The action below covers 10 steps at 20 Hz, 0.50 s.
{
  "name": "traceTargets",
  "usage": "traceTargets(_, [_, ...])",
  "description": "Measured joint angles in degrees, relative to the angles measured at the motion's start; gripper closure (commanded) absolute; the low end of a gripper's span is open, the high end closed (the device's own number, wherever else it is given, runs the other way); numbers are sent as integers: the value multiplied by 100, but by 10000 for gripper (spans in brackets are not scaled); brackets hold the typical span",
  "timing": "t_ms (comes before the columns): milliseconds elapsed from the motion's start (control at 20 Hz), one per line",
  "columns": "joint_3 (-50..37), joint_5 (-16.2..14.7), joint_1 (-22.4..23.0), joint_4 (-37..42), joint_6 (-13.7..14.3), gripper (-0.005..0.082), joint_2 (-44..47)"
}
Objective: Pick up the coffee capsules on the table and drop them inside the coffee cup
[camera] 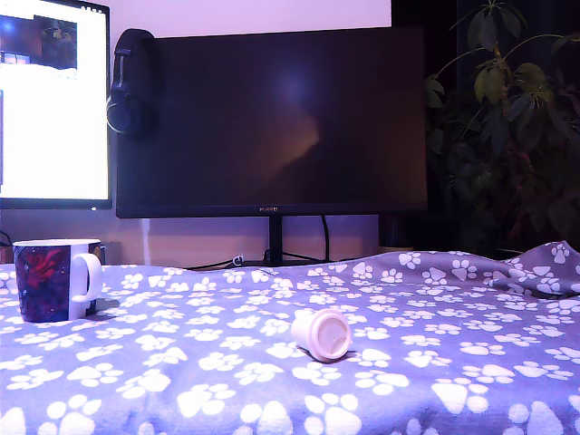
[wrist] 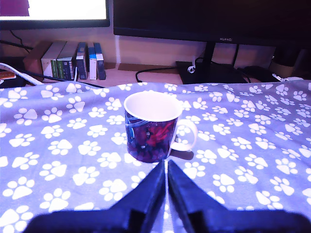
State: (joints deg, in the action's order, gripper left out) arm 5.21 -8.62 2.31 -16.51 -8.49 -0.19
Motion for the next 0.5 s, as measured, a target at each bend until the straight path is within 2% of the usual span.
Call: traceTargets(500, [0, -28, 0, 146, -33, 788, 0])
